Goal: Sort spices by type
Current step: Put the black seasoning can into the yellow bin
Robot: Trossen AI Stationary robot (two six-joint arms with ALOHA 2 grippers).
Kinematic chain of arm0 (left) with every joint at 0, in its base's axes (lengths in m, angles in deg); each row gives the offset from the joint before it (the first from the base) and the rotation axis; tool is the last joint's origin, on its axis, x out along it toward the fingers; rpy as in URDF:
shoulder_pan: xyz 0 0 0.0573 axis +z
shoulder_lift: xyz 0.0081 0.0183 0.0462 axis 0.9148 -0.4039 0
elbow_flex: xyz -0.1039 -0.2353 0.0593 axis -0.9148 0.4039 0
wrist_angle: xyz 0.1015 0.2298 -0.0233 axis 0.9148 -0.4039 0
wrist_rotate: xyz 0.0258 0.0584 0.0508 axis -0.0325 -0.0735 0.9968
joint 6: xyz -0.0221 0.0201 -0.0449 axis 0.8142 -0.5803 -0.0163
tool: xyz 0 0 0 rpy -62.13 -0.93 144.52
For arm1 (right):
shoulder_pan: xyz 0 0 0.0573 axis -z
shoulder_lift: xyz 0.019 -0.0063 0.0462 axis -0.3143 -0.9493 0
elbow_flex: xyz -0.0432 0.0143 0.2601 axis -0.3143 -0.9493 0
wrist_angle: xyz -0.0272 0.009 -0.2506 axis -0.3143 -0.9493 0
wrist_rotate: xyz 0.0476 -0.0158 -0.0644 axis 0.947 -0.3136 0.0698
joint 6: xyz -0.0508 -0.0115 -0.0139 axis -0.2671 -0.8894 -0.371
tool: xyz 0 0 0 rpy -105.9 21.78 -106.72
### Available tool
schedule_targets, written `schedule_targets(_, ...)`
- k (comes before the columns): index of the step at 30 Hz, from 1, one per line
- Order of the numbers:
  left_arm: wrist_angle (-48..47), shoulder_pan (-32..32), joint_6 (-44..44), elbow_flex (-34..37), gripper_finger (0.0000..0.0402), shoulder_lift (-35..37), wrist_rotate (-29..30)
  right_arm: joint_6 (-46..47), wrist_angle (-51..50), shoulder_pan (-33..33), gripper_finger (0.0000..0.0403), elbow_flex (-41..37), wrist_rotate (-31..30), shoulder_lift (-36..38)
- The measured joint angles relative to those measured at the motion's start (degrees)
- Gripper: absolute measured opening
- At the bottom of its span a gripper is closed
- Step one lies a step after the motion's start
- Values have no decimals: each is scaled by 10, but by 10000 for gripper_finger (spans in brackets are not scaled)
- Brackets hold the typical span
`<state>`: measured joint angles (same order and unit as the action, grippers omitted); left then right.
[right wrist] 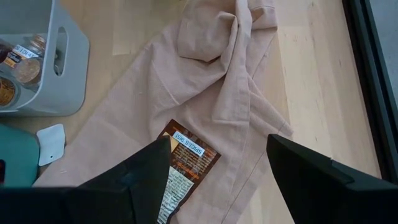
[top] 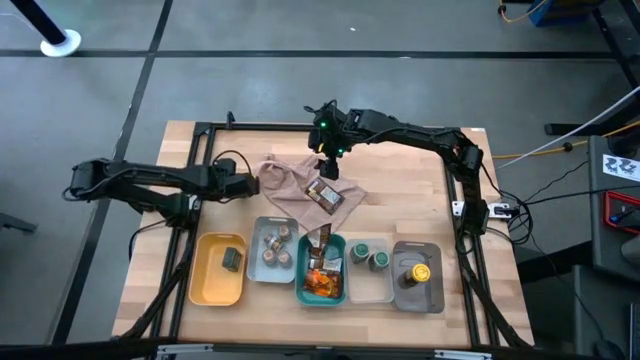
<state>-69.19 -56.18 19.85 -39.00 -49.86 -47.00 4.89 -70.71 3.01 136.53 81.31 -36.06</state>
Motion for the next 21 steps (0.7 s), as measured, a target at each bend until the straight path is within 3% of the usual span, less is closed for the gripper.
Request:
schedule_targets(7,33,20,-58,0,169,-38,-1,0,0,0,264,0,0,0)
schedule_targets(12,48,32,-76,0,125,-56,-11,0,0,0,264,0,0,0)
schedule_targets(14,47,33,-82,0,106,-55,-14,0,-1,0,264,0,0,0)
schedule_targets(21,28,32,-153,-41,106,-5,-52,0,-5,0,264,0,0,0)
